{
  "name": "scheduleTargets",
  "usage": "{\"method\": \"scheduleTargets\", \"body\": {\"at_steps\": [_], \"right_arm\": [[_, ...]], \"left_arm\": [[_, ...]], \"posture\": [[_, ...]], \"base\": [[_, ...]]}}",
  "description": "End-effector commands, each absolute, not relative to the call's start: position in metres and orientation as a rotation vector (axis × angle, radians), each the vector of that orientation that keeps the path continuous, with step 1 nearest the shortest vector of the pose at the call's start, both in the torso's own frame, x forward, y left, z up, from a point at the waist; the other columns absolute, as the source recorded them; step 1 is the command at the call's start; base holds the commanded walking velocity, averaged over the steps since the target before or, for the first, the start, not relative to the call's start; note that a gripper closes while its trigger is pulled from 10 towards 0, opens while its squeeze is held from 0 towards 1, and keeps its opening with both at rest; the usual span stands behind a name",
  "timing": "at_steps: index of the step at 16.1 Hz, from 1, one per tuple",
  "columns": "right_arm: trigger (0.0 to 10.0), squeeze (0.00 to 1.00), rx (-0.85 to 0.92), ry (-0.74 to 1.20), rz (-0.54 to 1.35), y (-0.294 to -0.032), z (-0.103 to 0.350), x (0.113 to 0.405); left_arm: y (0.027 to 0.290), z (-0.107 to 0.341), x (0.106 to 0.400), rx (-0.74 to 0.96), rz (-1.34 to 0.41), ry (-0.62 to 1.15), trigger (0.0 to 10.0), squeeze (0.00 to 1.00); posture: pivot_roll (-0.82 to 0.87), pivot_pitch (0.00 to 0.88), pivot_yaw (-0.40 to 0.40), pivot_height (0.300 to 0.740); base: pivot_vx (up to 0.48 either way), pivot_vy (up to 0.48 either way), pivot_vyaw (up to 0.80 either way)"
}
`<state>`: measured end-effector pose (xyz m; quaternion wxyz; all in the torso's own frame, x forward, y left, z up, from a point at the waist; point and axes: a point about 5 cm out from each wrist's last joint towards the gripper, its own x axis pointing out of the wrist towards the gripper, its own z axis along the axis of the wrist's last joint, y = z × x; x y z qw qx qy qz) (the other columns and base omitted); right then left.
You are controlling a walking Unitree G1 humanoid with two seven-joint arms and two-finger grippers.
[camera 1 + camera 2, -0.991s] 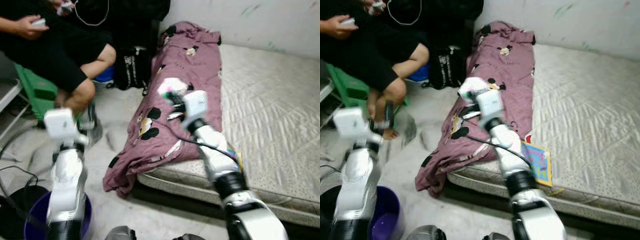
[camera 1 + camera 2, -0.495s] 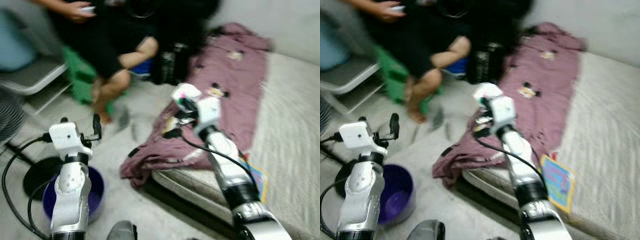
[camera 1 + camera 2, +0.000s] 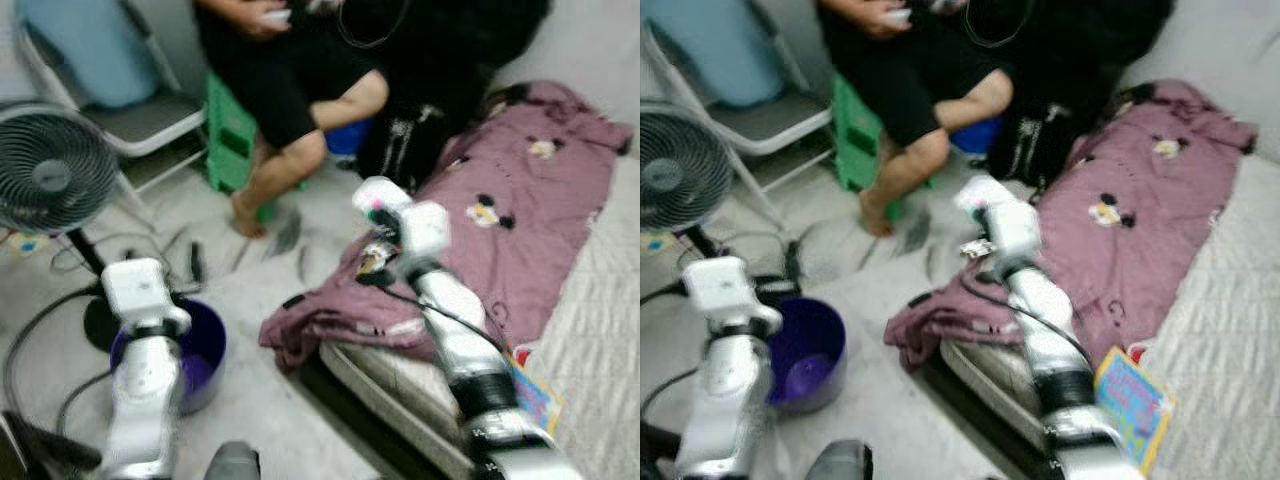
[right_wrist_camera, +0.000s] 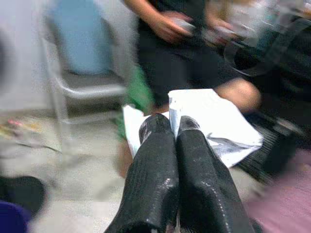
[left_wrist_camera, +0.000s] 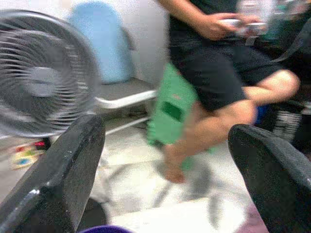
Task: Clean up the room
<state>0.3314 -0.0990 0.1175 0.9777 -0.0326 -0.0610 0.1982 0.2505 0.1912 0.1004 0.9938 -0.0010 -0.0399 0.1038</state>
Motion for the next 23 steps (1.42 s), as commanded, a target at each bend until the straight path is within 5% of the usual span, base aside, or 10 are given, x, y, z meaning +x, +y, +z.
{"method": "scheduleTargets", "body": {"at_steps": [1, 10, 18, 23], "right_arm": [[10.0, 0.0, -0.083, -0.122, 0.389, -0.105, 0.118, 0.332], [10.0, 0.0, -0.125, -0.072, 0.532, -0.089, 0.112, 0.335], [10.0, 0.0, -0.077, -0.133, 0.242, -0.126, 0.107, 0.316], [10.0, 0.0, -0.093, -0.125, 0.245, -0.127, 0.104, 0.311]], "left_arm": [[0.188, 0.104, 0.25, -0.008, 0.205, -0.092, 10.0, 0.0], [0.193, 0.101, 0.239, -0.085, 0.318, -0.121, 10.0, 0.0], [0.146, 0.104, 0.287, -0.098, -0.07, -0.059, 10.0, 0.0], [0.135, 0.11, 0.294, -0.095, -0.109, -0.077, 10.0, 0.0]], "posture": [[0.16, 0.0, -0.07, 0.74], [0.19, 0.0, -0.213, 0.74], [-0.06, 0.0, 0.093, 0.74], [-0.03, 0.0, 0.084, 0.74]], "base": [[0.0, 0.0, 0.72], [0.0, 0.0, 0.2], [0.0, 0.0, 0.0], [0.0, 0.0, 0.43]]}}
